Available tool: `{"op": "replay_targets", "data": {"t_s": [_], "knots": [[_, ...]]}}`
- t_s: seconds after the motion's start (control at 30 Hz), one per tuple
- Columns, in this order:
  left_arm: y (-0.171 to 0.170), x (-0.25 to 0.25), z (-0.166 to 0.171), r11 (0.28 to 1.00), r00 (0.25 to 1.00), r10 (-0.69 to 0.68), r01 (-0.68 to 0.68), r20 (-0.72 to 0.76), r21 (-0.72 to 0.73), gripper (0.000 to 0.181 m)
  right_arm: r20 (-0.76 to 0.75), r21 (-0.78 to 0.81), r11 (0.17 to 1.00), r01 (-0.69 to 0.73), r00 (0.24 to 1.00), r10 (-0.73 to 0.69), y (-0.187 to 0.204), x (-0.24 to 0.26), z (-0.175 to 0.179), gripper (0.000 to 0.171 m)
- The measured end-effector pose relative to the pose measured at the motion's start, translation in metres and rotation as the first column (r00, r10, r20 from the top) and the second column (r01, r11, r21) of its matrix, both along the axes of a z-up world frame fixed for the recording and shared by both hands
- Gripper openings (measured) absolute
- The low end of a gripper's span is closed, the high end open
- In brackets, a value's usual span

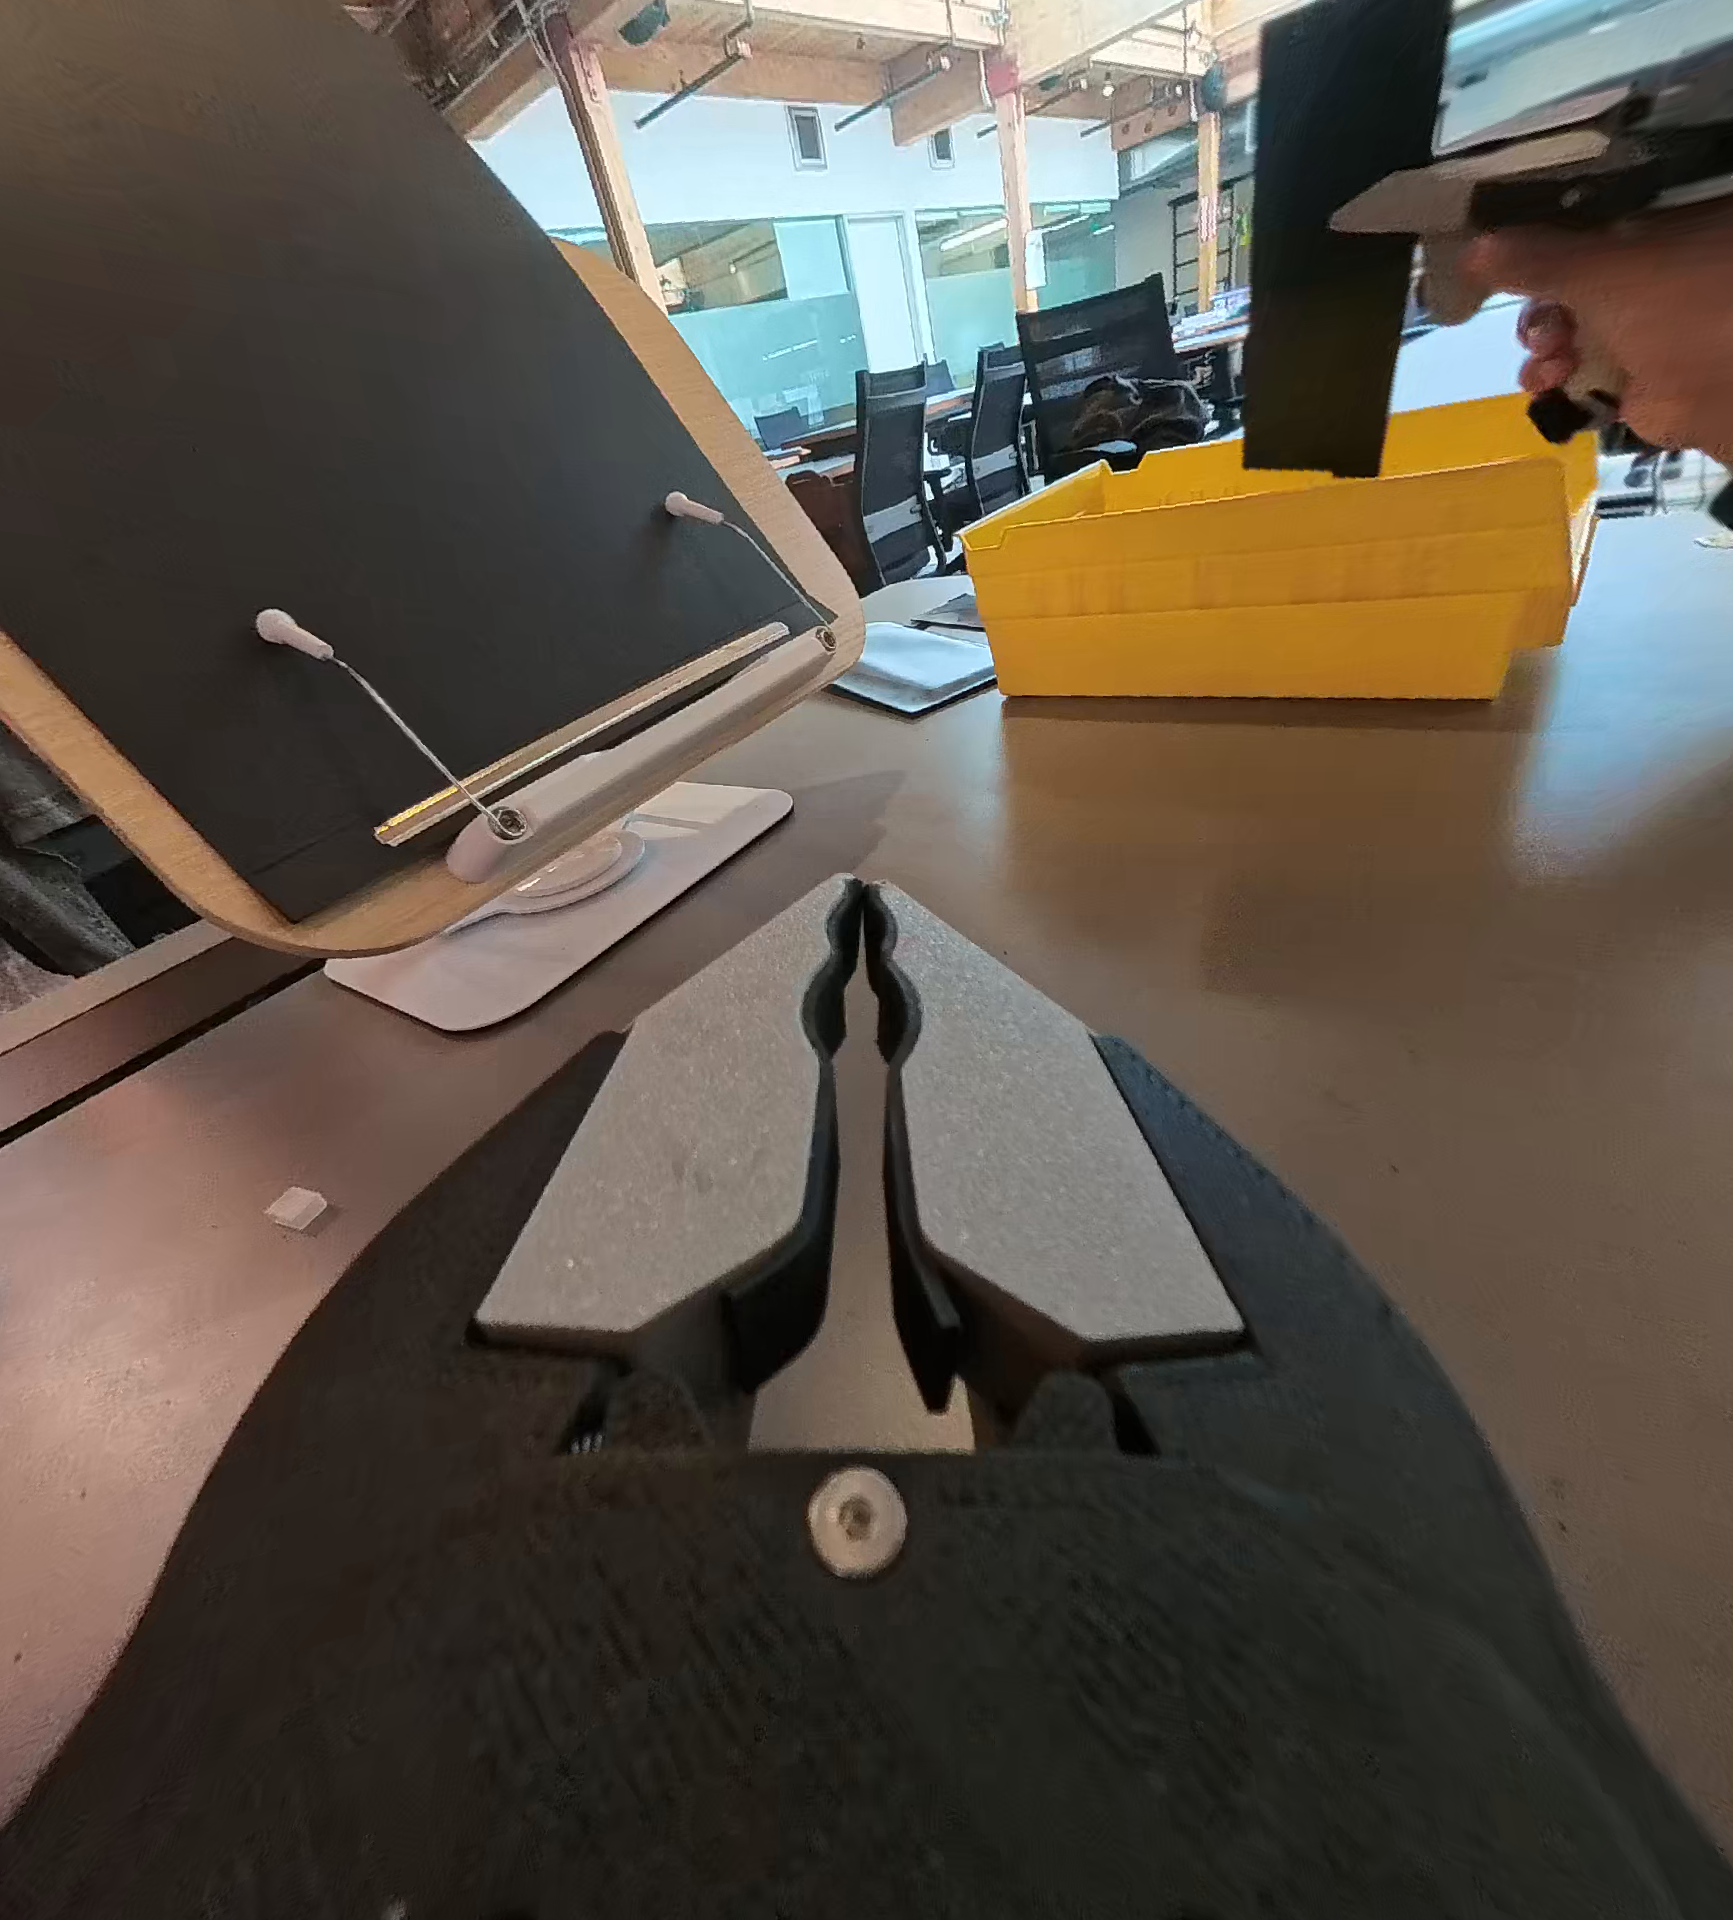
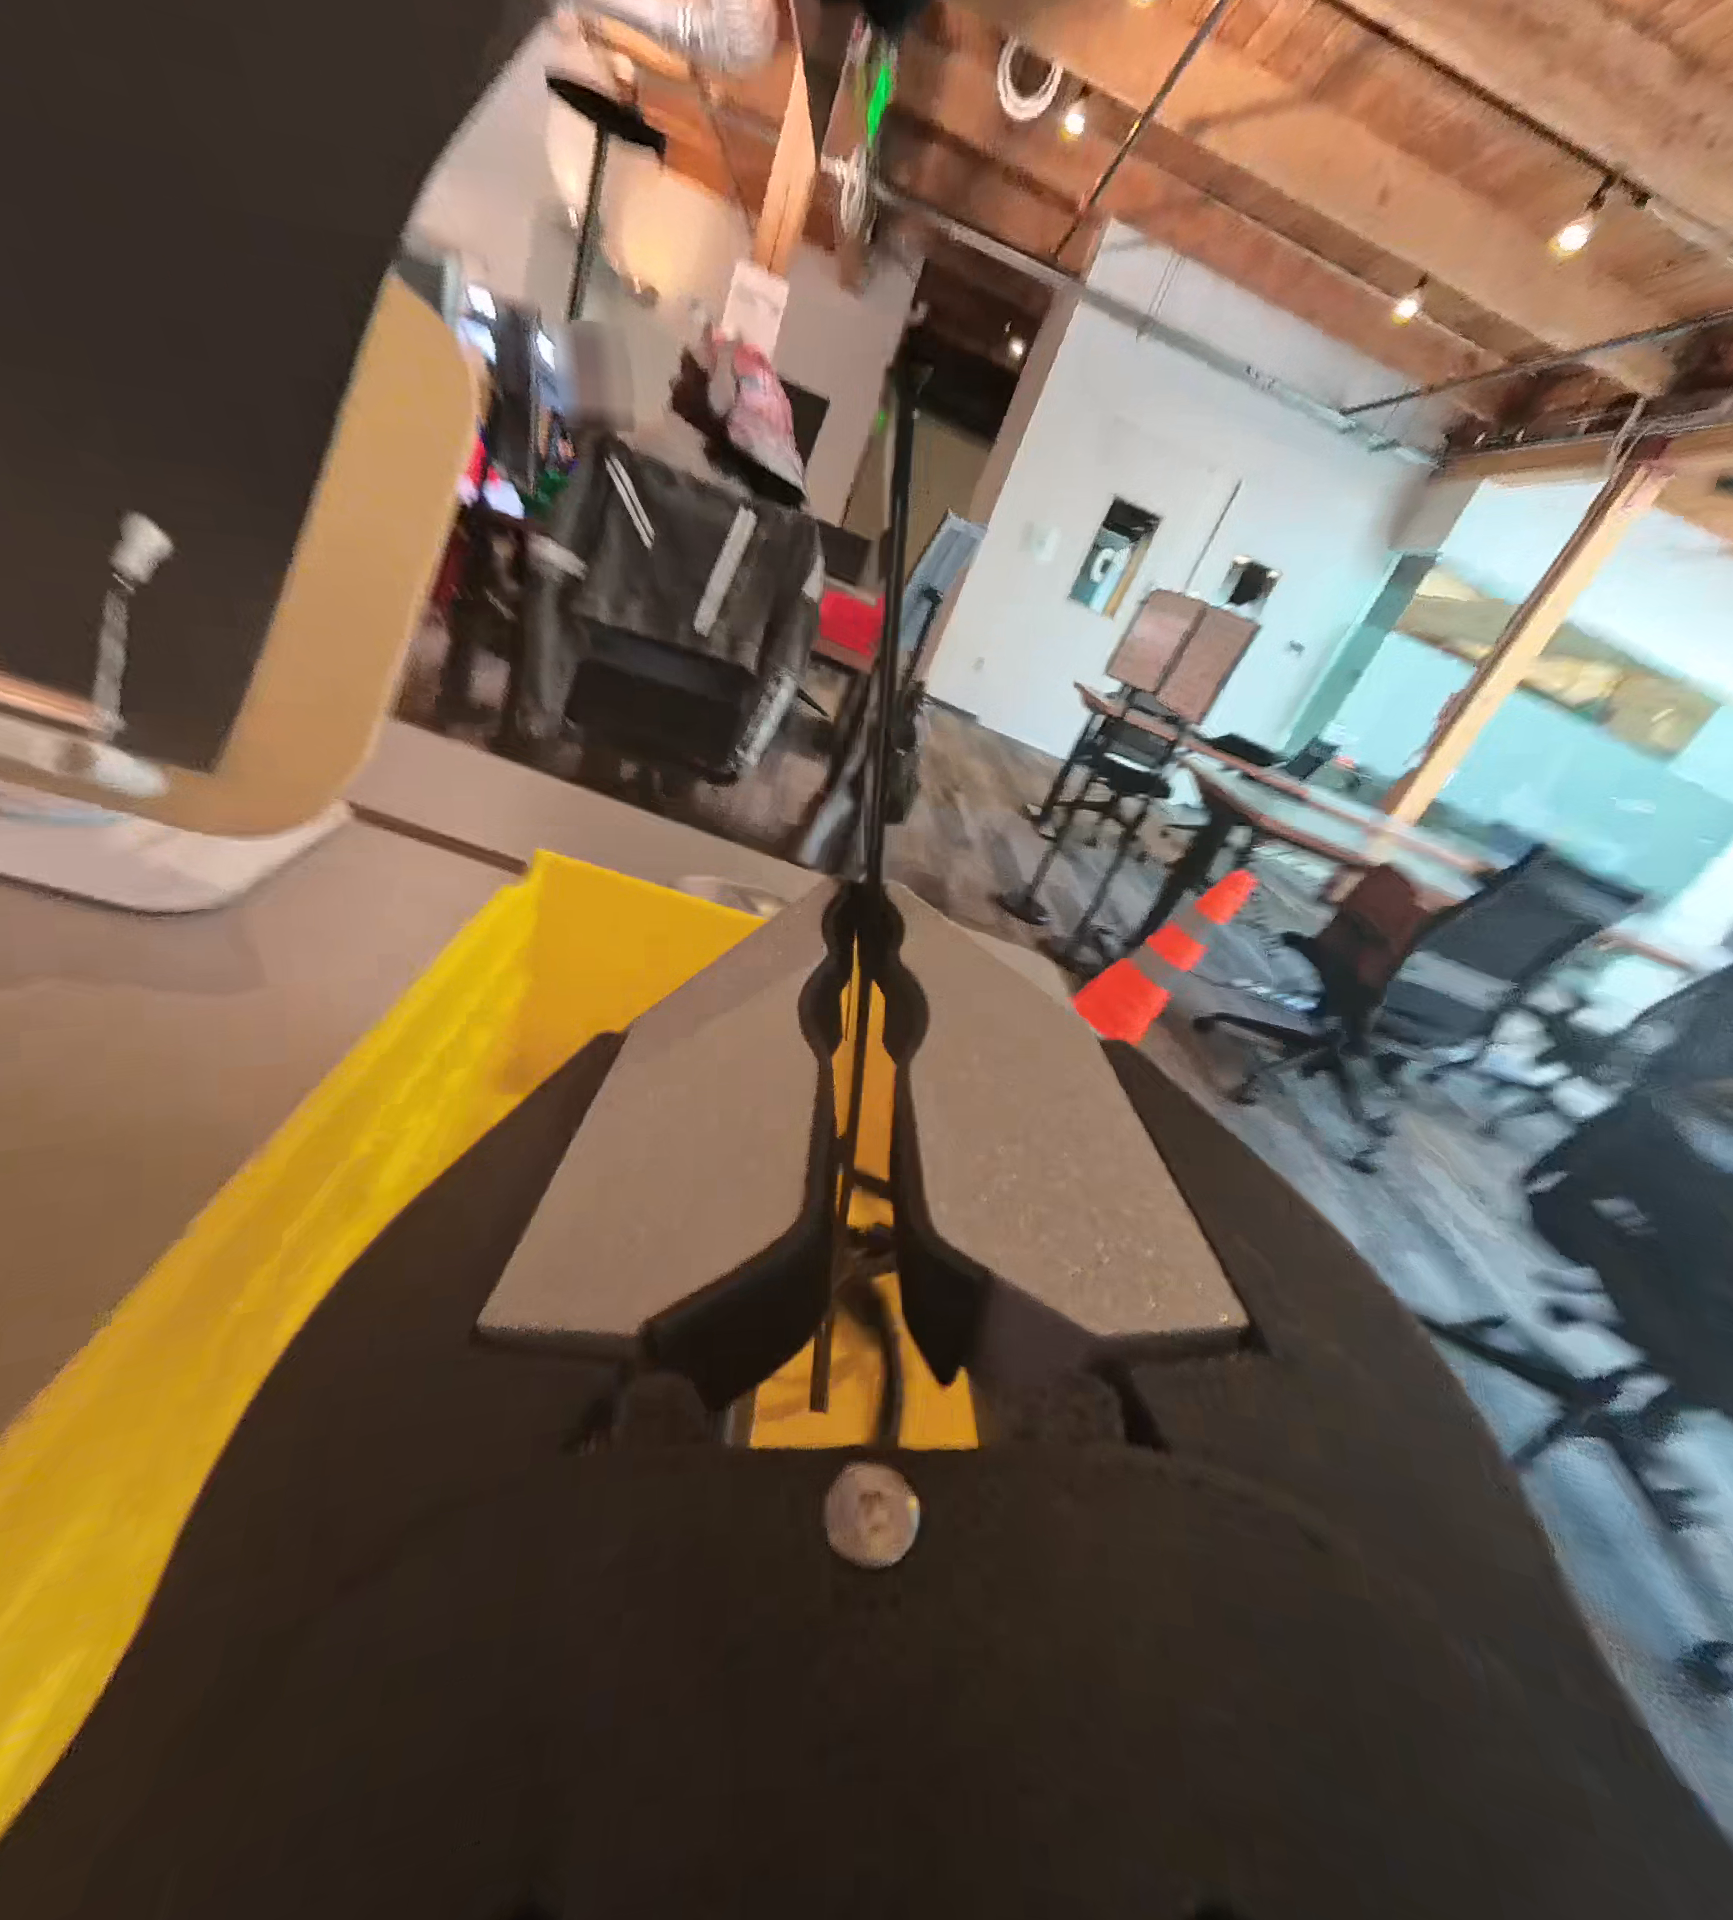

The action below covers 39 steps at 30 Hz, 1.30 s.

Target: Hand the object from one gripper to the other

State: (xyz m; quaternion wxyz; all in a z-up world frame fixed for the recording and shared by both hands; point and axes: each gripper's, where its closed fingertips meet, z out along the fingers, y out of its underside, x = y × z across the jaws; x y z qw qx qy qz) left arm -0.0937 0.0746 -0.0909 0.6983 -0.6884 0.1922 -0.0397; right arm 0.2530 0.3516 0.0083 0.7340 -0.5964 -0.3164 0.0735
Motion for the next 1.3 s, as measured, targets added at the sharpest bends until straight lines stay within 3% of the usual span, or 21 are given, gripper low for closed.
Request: {"op": "replay_targets", "data": {"t_s": [0.07, 0.1, 0.17, 0.2, 0.23, 0.3, 0.37, 0.5, 0.6, 0.67, 0.73, 0.77, 0.87, 0.93, 0.97, 1.07, 1.13, 1.23, 1.3], "knots": [[0.0, -0.001, 0.001, 1.0, 1.0, 0.002, -0.002, 0.01, 0.0, 0.0, 0.232, 0.081, 0.996, 0.02, 0.972, -0.038, 0.019, -0.02, -0.003, 0.0], [0.0, -0.002, 0.001, 1.0, 1.0, 0.003, -0.003, 0.016, -0.001, 0.0, 0.399, 0.098, 0.995, 0.01, 0.916, -0.049, 0.029, -0.033, -0.015, 0.003], [0.0, -0.003, 0.001, 1.0, 1.0, 0.002, -0.002, 0.027, -0.006, 0.0, 0.677, 0.112, 0.994, 0.019, 0.731, -0.09, 0.054, -0.048, -0.05, 0.013], [0.0, -0.003, 0.001, 1.0, 1.0, 0.002, -0.002, 0.031, -0.008, 0.0, 0.756, 0.117, 0.993, 0.018, 0.646, -0.101, 0.062, -0.052, -0.065, 0.018], [0.0, -0.003, 0.0, 1.0, 0.999, 0.001, -0.001, 0.035, -0.011, 0.0, 0.808, 0.108, 0.994, 0.009, 0.582, -0.092, 0.067, -0.054, -0.076, 0.037], [-0.001, -0.004, 0.0, 1.0, 0.999, 0.002, -0.001, 0.038, -0.015, 0.0, 0.829, 0.05, 0.999, -0.021, 0.559, -0.03, 0.064, -0.061, -0.084, 0.041], [-0.001, -0.004, 0.0, 1.0, 0.999, -0.002, 0.002, 0.041, -0.017, 0.0, 0.8, -0.018, 0.999, -0.046, 0.599, 0.042, 0.055, -0.065, -0.078, 0.048], [0.001, -0.002, -0.002, 0.999, 0.999, -0.01, 0.011, 0.039, -0.03, 0.0, 0.661, -0.07, 0.996, 0.062, 0.751, 0.0, 0.05, -0.052, -0.04, 0.039], [0.0, 0.001, -0.002, 1.0, 1.0, -0.014, 0.015, 0.025, -0.028, 0.0, 0.545, -0.169, 0.985, 0.037, 0.836, 0.062, 0.019, -0.063, -0.018, 0.03], [0.0, 0.001, -0.002, 1.0, 1.0, -0.012, 0.013, 0.023, -0.023, 0.0, 0.458, -0.24, 0.968, -0.067, 0.872, 0.174, -0.019, -0.087, -0.005, 0.031], [0.0, 0.0, -0.001, 1.0, 0.999, -0.009, 0.01, 0.033, -0.026, 0.0, 0.353, -0.384, 0.883, -0.268, 0.842, 0.408, -0.077, -0.125, -0.005, 0.03], [0.0, -0.001, -0.001, 1.0, 0.999, -0.008, 0.009, 0.042, -0.03, 0.0, 0.3, -0.462, 0.803, -0.377, 0.785, 0.542, -0.112, -0.145, -0.009, 0.03], [0.001, -0.005, -0.001, 0.999, 0.998, 0.0, 0.002, 0.068, -0.034, 0.0, 0.208, -0.609, 0.52, -0.599, 0.512, 0.833, -0.213, -0.193, -0.031, 0.02], [0.001, -0.008, 0.0, 0.999, 0.996, 0.008, -0.006, 0.085, -0.034, 0.001, 0.165, -0.673, 0.359, -0.647, 0.342, 0.925, -0.259, -0.216, -0.054, 0.018], [0.001, -0.009, 0.0, 0.999, 0.995, 0.012, -0.008, 0.095, -0.035, 0.003, 0.131, -0.693, 0.302, -0.654, 0.297, 0.946, -0.272, -0.228, -0.064, 0.018], [0.002, -0.016, 0.001, 0.999, 0.991, 0.037, -0.033, 0.126, -0.038, 0.008, -0.015, -0.763, 0.177, -0.621, 0.291, 0.957, -0.28, -0.267, -0.099, 0.012], [0.003, -0.019, 0.002, 0.998, 0.989, 0.046, -0.041, 0.141, -0.041, 0.011, -0.1, -0.815, 0.106, -0.57, 0.318, 0.943, -0.276, -0.288, -0.123, 0.019], [0.004, -0.021, 0.001, 0.998, 0.988, 0.055, -0.049, 0.143, -0.046, 0.013, -0.062, -0.883, 0.158, -0.441, 0.444, 0.894, -0.251, -0.313, -0.16, 0.037], [0.005, -0.021, 0.0, 0.997, 0.988, 0.055, -0.047, 0.142, -0.056, 0.013, -0.033, -0.868, 0.223, -0.443, 0.5, 0.865, -0.237, -0.326, -0.172, 0.046]]}}
